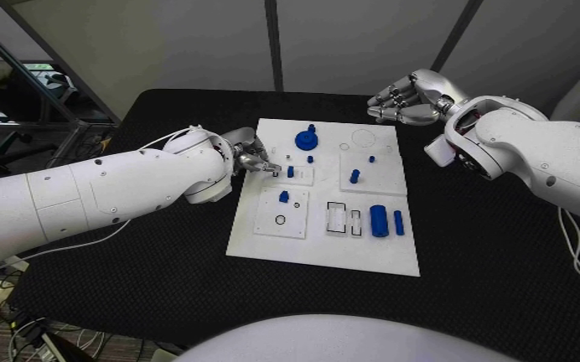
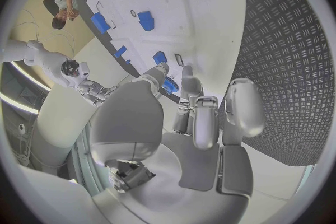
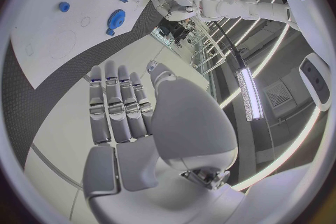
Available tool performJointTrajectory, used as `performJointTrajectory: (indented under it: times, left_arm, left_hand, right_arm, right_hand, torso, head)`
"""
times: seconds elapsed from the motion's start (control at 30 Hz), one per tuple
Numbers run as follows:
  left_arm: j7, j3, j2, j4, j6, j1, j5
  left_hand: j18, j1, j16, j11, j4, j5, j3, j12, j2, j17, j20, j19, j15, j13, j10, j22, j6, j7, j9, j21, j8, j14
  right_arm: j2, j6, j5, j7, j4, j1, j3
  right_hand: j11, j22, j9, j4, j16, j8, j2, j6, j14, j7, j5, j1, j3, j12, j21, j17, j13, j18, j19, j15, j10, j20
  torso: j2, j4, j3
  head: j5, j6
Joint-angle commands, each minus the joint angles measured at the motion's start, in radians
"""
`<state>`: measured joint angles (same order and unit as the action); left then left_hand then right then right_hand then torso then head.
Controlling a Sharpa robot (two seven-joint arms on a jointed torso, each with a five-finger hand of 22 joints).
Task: Assemble the parts on the task board
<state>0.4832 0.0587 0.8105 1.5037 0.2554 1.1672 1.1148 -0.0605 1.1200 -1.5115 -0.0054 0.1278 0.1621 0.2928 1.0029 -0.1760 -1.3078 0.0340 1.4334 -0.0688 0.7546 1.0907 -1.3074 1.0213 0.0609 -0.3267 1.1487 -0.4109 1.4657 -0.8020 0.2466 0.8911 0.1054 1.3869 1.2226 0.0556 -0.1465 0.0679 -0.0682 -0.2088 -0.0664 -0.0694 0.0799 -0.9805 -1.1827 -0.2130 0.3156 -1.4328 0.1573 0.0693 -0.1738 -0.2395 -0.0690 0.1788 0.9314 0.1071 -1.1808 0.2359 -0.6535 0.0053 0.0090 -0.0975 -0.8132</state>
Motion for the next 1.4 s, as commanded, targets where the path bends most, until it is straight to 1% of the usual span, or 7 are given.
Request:
performJointTrajectory:
  times: [0.03, 0.13, 0.33, 0.53, 0.7, 1.13, 1.4]
  left_arm:
    - [-0.166, -0.004, 0.015, 0.014, 0.045, 0.001, -0.127]
    - [-0.273, -0.005, 0.031, 0.027, 0.017, 0.001, -0.163]
    - [-0.391, -0.009, 0.058, 0.051, -0.129, 0.006, -0.054]
    - [-0.412, -0.012, 0.053, 0.056, -0.264, 0.016, 0.092]
    - [-0.402, -0.012, 0.033, 0.043, -0.312, 0.019, 0.145]
    - [-0.357, -0.012, -0.007, 0.009, -0.344, 0.020, 0.238]
    - [-0.333, -0.012, -0.027, -0.002, -0.364, 0.021, 0.257]
  left_hand:
    - [-0.058, 0.055, 0.114, 0.021, -0.003, -0.003, -0.025, -0.096, 0.009, -0.051, 0.019, -0.088, 0.027, -0.093, -0.093, 0.011, -0.047, 0.026, 0.016, -0.229, 0.025, -0.005]
    - [-0.115, 0.148, 0.326, 0.051, -0.029, -0.001, -0.005, -0.201, 0.028, 0.175, 0.042, -0.243, 0.055, -0.173, -0.167, 0.187, -0.094, 0.049, 0.039, -0.601, 0.054, -0.152]
    - [-0.123, 0.211, 0.582, 0.069, -0.038, -0.003, -0.011, -0.309, 0.011, 0.448, 0.073, -0.279, 0.072, -0.288, -0.192, 0.301, -0.162, 0.073, 0.092, -0.746, 0.118, -0.313]
    - [-0.124, 0.220, 0.574, 0.067, -0.021, -0.009, -0.076, -0.302, 0.005, 0.465, 0.073, -0.250, 0.070, -0.318, -0.176, 0.356, -0.146, 0.067, 0.128, -0.791, 0.145, -0.298]
    - [-0.122, 0.236, 0.392, 0.057, -0.007, -0.009, -0.134, -0.233, 0.018, 0.300, 0.063, -0.201, 0.060, -0.298, -0.165, 0.359, -0.123, 0.062, 0.153, -0.779, 0.165, -0.193]
    - [-0.041, 0.287, 0.030, 0.030, 0.026, -0.011, -0.266, 0.043, 0.056, -0.107, 0.036, -0.012, 0.035, -0.168, -0.171, 0.007, -0.067, 0.046, 0.202, -0.175, 0.199, 0.020]
    - [-0.008, 0.308, -0.048, 0.021, 0.035, -0.013, -0.312, 0.273, 0.072, -0.240, 0.028, 0.039, 0.027, 0.132, -0.002, -0.112, -0.051, 0.040, 0.220, 0.040, 0.219, 0.092]
  right_arm:
    - [0.000, -0.003, 0.001, 0.010, 0.000, 0.002, 0.001]
    - [0.000, -0.004, 0.001, 0.010, -0.001, 0.002, 0.001]
    - [0.000, -0.007, 0.001, 0.011, -0.003, 0.002, 0.001]
    - [0.001, -0.008, 0.001, 0.011, -0.005, 0.001, 0.001]
    - [0.002, -0.009, 0.001, 0.011, -0.006, 0.001, 0.000]
    - [0.005, -0.008, 0.001, 0.010, -0.006, 0.001, 0.000]
    - [0.005, -0.008, 0.001, 0.009, -0.006, 0.001, 0.000]
  right_hand:
    - [0.000, -0.001, -0.001, 0.001, 0.002, -0.001, -0.006, 0.007, 0.006, -0.001, 0.006, 0.005, 0.004, 0.002, 0.002, 0.001, 0.001, 0.006, 0.007, -0.001, 0.010, 0.003]
    - [0.000, -0.001, -0.001, 0.001, 0.002, -0.001, -0.006, 0.007, 0.006, -0.001, 0.006, 0.005, 0.004, 0.002, 0.002, 0.001, 0.001, 0.006, 0.007, -0.001, 0.010, 0.003]
    - [0.000, -0.001, -0.001, 0.001, 0.002, -0.001, -0.006, 0.007, 0.006, -0.001, 0.006, 0.005, 0.004, 0.002, 0.002, 0.001, 0.001, 0.006, 0.007, -0.001, 0.010, 0.003]
    - [0.000, -0.001, -0.001, 0.001, 0.002, -0.001, -0.006, 0.007, 0.006, -0.001, 0.006, 0.005, 0.004, 0.002, 0.002, 0.001, 0.001, 0.006, 0.007, -0.001, 0.010, 0.003]
    - [0.000, -0.001, -0.001, 0.002, 0.002, -0.001, -0.007, 0.007, 0.006, 0.000, 0.007, 0.004, 0.005, 0.002, 0.003, 0.001, 0.001, 0.006, 0.008, -0.001, 0.010, 0.003]
    - [0.000, -0.001, -0.001, 0.002, 0.002, -0.001, -0.007, 0.007, 0.006, 0.000, 0.007, 0.004, 0.005, 0.002, 0.003, 0.001, 0.001, 0.006, 0.008, -0.001, 0.010, 0.003]
    - [0.000, -0.001, -0.001, 0.002, 0.002, -0.001, -0.007, 0.007, 0.006, 0.000, 0.007, 0.004, 0.005, 0.002, 0.003, 0.001, 0.001, 0.006, 0.008, -0.001, 0.010, 0.003]
  torso:
    - [0.001, 0.0003, 0.0002]
    - [0.001, 0.0003, -0.0004]
    - [0.001, 0.0003, -0.0005]
    - [0.000, -0.0013, 0.0006]
    - [0.000, -0.0017, 0.0011]
    - [-0.002, -0.0019, 0.0008]
    - [-0.002, -0.0012, 0.0007]
  head:
    - [0.003, 0.005]
    - [0.004, 0.006]
    - [0.008, 0.010]
    - [0.006, 0.013]
    - [0.007, 0.014]
    - [0.008, 0.010]
    - [0.011, 0.005]
